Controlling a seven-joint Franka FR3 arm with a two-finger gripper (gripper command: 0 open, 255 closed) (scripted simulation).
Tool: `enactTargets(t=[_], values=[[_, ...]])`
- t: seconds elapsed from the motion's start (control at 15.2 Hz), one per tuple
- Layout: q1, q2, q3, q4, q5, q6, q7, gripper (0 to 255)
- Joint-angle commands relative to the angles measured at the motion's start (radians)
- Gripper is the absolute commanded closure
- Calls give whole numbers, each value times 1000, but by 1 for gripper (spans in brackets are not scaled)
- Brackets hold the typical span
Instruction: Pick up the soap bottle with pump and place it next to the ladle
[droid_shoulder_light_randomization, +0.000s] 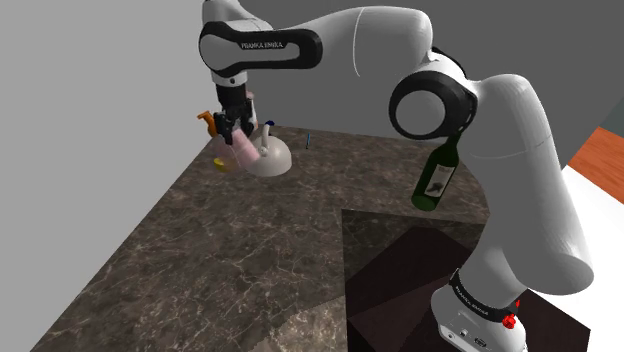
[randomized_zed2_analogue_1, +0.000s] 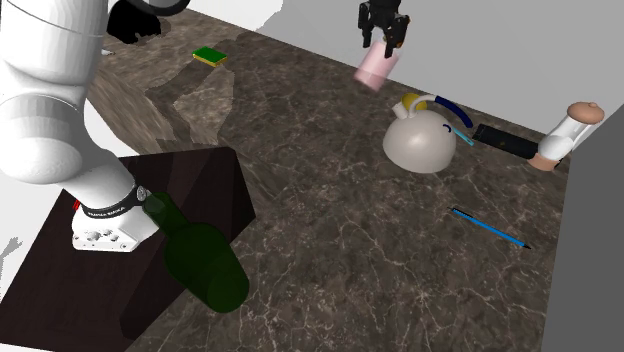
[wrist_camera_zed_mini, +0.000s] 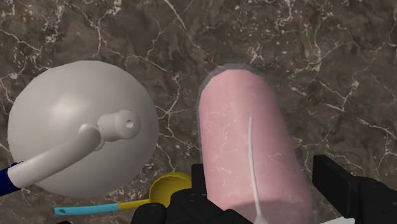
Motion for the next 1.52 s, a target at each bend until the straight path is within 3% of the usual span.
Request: enactTargets(t=[0.0,1.19,1.45], values=[[3,11,1,-7,0,19,5,255],[6,43,3,-201,1,246,9,255],[6,43,3,-201,1,246,9,255]])
